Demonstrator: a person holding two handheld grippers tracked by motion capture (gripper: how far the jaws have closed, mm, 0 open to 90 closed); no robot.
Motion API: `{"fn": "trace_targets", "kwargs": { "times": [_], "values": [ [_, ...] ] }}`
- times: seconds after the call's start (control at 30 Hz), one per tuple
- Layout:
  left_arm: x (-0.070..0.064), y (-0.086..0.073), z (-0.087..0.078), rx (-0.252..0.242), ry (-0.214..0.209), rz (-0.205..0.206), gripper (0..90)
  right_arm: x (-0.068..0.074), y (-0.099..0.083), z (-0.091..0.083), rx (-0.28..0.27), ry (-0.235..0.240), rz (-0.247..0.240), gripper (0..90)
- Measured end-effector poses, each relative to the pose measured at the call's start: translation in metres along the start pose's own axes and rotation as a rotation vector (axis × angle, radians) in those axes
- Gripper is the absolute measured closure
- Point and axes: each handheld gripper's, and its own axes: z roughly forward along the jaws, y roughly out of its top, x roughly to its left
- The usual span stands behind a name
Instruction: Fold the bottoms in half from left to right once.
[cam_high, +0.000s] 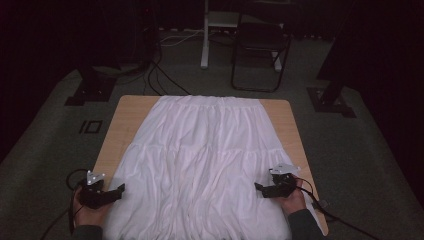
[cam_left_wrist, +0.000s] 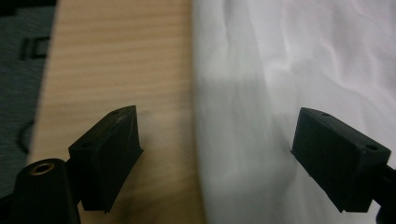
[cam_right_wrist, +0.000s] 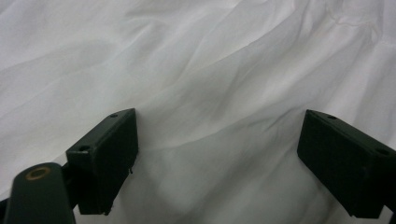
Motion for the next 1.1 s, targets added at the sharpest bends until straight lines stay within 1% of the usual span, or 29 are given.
{"fn": "trace_targets", "kwargs": {
  "times": [0.03, 0.07, 0.13, 0.2, 0.23, 0.27, 0.33, 0.37, 0.4, 0.43, 0.47, 0.5, 0.53, 0.57, 0.6, 0.63, 0.67, 0.7, 0.73, 0.77, 0.8, 0.83, 0.87, 0.9, 0.93, 0.97, 1.0, 1.03, 1.1],
  "values": [
    [-0.004, -0.002, -0.001, 0.007, 0.003, 0.023, 14.7, 0.000, 0.000, 0.000, 0.000, 0.000, 0.000, 11.7],
    [-0.004, -0.002, -0.001, 0.007, 0.003, 0.023, 14.6, 0.000, 0.000, 0.000, 0.000, 0.000, 0.000, 11.7],
    [-0.009, -0.004, -0.002, 0.014, 0.018, 0.055, 14.4, 0.000, 0.000, 0.000, 0.000, 0.000, 0.000, 11.7],
    [-0.014, -0.009, -0.006, 0.009, 0.015, 0.054, 14.2, 0.000, 0.000, 0.000, -0.001, -0.001, -0.001, 12.7],
    [-0.014, -0.009, -0.006, 0.009, 0.015, 0.054, 14.2, 0.000, 0.000, 0.000, -0.001, -0.001, -0.001, 12.7],
    [-0.016, -0.011, -0.007, 0.010, 0.009, 0.064, 14.3, 0.000, -0.001, -0.001, -0.004, -0.003, 0.001, 14.0],
    [-0.018, -0.014, -0.010, 0.012, 0.007, 0.066, 14.3, 0.000, -0.001, -0.001, -0.006, -0.005, 0.003, 14.7],
    [-0.019, -0.015, -0.012, 0.014, 0.010, 0.068, 14.6, 0.001, -0.002, -0.002, -0.010, -0.007, 0.004, 17.8],
    [-0.019, -0.015, -0.012, 0.014, 0.010, 0.068, 14.7, 0.001, -0.002, -0.002, -0.010, -0.007, 0.004, 17.8],
    [-0.019, -0.015, -0.011, 0.017, 0.010, 0.065, 14.7, 0.001, -0.002, -0.003, -0.013, -0.008, 0.006, 20.1],
    [-0.020, -0.013, -0.012, 0.024, 0.008, 0.068, 17.0, 0.001, -0.002, -0.006, -0.016, -0.013, 0.020, 26.6],
    [-0.020, -0.013, -0.012, 0.024, 0.008, 0.068, 20.7, 0.001, -0.002, -0.006, -0.016, -0.013, 0.020, 26.6],
    [-0.021, -0.013, -0.014, 0.018, -0.003, 0.077, 26.7, 0.001, -0.001, -0.013, -0.027, -0.038, 0.019, 27.5],
    [-0.021, -0.013, -0.014, 0.018, -0.003, 0.077, 31.6, 0.001, -0.001, -0.013, -0.027, -0.038, 0.019, 27.5],
    [-0.021, -0.012, -0.015, 0.017, 0.000, 0.072, 31.6, 0.001, 0.001, -0.019, -0.045, -0.059, 0.014, 27.5],
    [-0.020, -0.012, -0.015, 0.012, 0.005, 0.068, 38.4, -0.001, 0.002, -0.029, -0.069, -0.093, 0.017, 27.5],
    [-0.016, -0.012, -0.017, 0.010, 0.003, 0.064, 54.8, -0.008, 0.000, -0.045, -0.079, -0.141, 0.051, 24.7],
    [-0.016, -0.012, -0.017, 0.010, 0.003, 0.064, 61.0, -0.011, -0.002, -0.050, -0.078, -0.160, 0.061, 22.7],
    [-0.015, -0.012, -0.017, 0.007, 0.001, 0.060, 68.6, -0.015, -0.005, -0.056, -0.074, -0.189, 0.074, 20.1],
    [-0.012, -0.011, -0.018, 0.011, -0.006, 0.064, 74.1, -0.020, -0.009, -0.060, -0.058, -0.210, 0.086, 19.7],
    [-0.012, -0.011, -0.018, 0.011, -0.006, 0.064, 78.9, -0.024, -0.015, -0.064, -0.042, -0.217, 0.099, 18.9],
    [-0.013, -0.011, -0.018, 0.012, -0.015, 0.070, 83.0, -0.027, -0.021, -0.067, -0.028, -0.224, 0.115, 17.7],
    [-0.015, -0.010, -0.018, 0.018, -0.011, 0.088, 83.0, -0.027, -0.021, -0.067, -0.028, -0.224, 0.115, 17.7],
    [-0.020, -0.010, -0.018, 0.024, 0.014, 0.120, 85.3, -0.030, -0.027, -0.068, -0.013, -0.231, 0.129, 17.1],
    [-0.024, -0.009, -0.018, 0.028, 0.039, 0.143, 86.6, -0.034, -0.038, -0.070, 0.012, -0.240, 0.152, 15.5],
    [-0.028, -0.008, -0.017, 0.038, 0.068, 0.172, 87.0, -0.035, -0.041, -0.070, 0.021, -0.243, 0.159, 14.4],
    [-0.028, -0.008, -0.017, 0.038, 0.068, 0.172, 87.0, -0.035, -0.041, -0.070, 0.021, -0.243, 0.159, 14.4],
    [-0.029, -0.008, -0.017, 0.040, 0.075, 0.176, 87.0, -0.035, -0.045, -0.070, 0.034, -0.246, 0.164, 13.2],
    [-0.028, -0.009, -0.018, 0.032, 0.066, 0.169, 87.0, -0.034, -0.048, -0.070, 0.042, -0.243, 0.163, 12.5]
  ]
}}
